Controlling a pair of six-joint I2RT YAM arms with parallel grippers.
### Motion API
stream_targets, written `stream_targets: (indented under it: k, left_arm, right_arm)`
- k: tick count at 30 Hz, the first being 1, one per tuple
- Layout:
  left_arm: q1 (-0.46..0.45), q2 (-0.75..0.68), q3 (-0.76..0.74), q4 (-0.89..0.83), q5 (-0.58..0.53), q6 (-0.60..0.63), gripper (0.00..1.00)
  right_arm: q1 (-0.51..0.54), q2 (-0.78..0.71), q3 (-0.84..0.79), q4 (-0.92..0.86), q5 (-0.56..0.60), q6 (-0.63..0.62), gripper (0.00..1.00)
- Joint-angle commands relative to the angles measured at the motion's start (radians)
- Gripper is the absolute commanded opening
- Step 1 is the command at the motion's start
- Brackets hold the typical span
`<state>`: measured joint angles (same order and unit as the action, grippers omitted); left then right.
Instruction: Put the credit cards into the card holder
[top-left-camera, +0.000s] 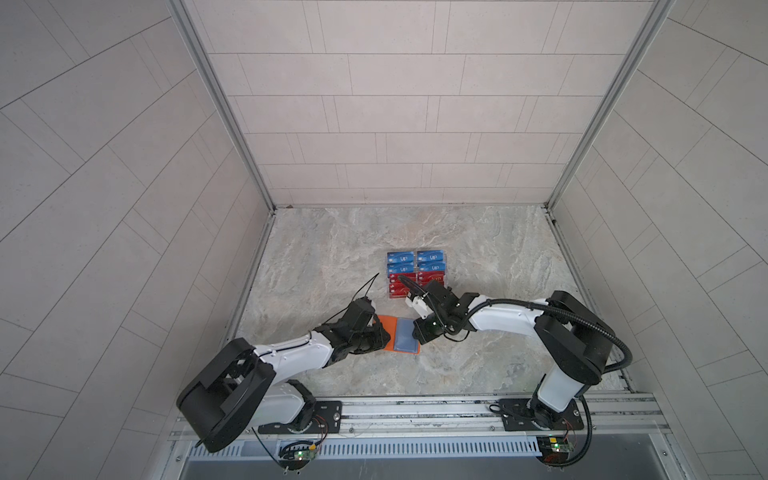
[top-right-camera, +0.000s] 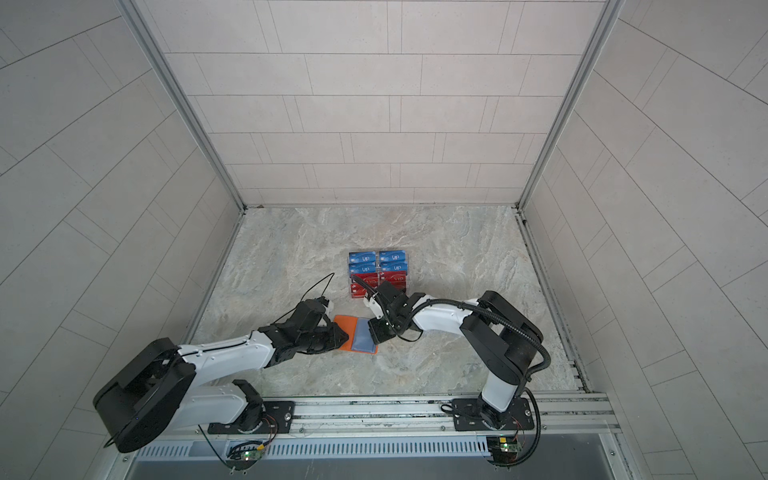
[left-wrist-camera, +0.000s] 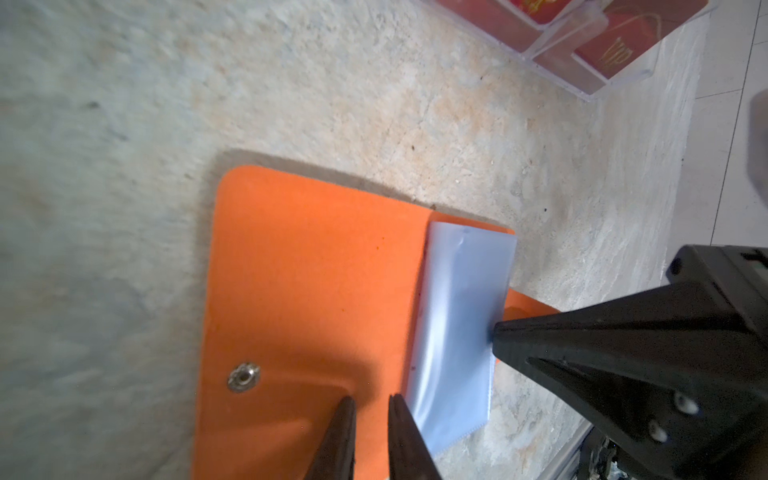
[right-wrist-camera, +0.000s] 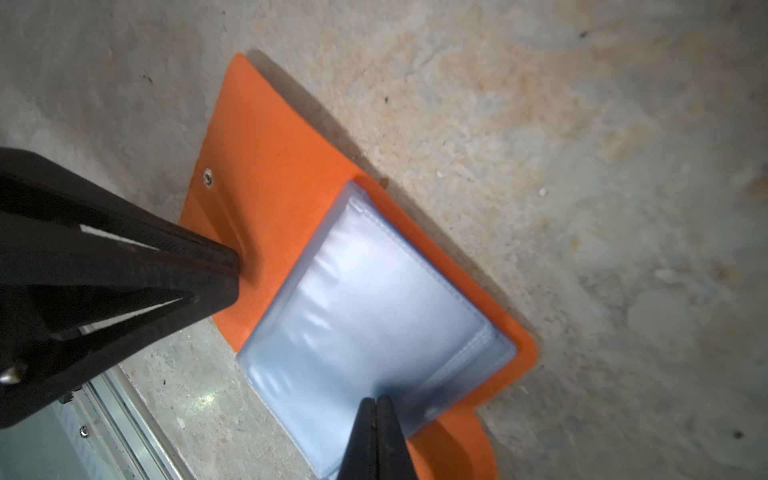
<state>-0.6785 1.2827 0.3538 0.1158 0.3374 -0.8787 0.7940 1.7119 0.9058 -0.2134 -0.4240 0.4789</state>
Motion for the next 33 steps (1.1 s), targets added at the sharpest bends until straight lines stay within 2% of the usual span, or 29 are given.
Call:
stream_targets:
  k: [1, 6, 9, 18, 23, 33]
  left_arm:
    - [-0.036, 0.03, -0.049, -0.064, -0.011, -0.055, 0.19]
    - [-0.098, 0.058, -0.079, 0.046, -0.022, -0.167, 0.17]
    - [-0.131, 0.046, -0.076, 0.049, -0.054, -0.203, 0.18]
    - [-0.121, 0.041, 0.048, -0.216, -0.135, -0.061, 0.2]
    - [-0.067, 0.062, 0.085, -0.308, -0.118, 0.033, 0.2]
    - [-0.026, 0.141, 0.158, -0.35, -0.071, 0.132, 0.2]
  right_arm:
    - [-0.006, 0.038, 0.029, -0.058, 0.047, -0.034, 0.04]
    - [-0.009, 0.062, 0.07, -0.076, 0.05, -0.046, 0.04]
    - [-0.014, 0.063, 0.072, -0.075, 0.052, -0.048, 0.04]
    - [-0.023, 0.008, 0.048, -0.122, 0.084, -0.053, 0.04]
    - [-0.033, -0.039, -0.004, -0.16, 0.12, -0.046, 0.03]
    - [-0.032, -0.059, -0.081, -0.086, 0.056, 0.007, 0.03]
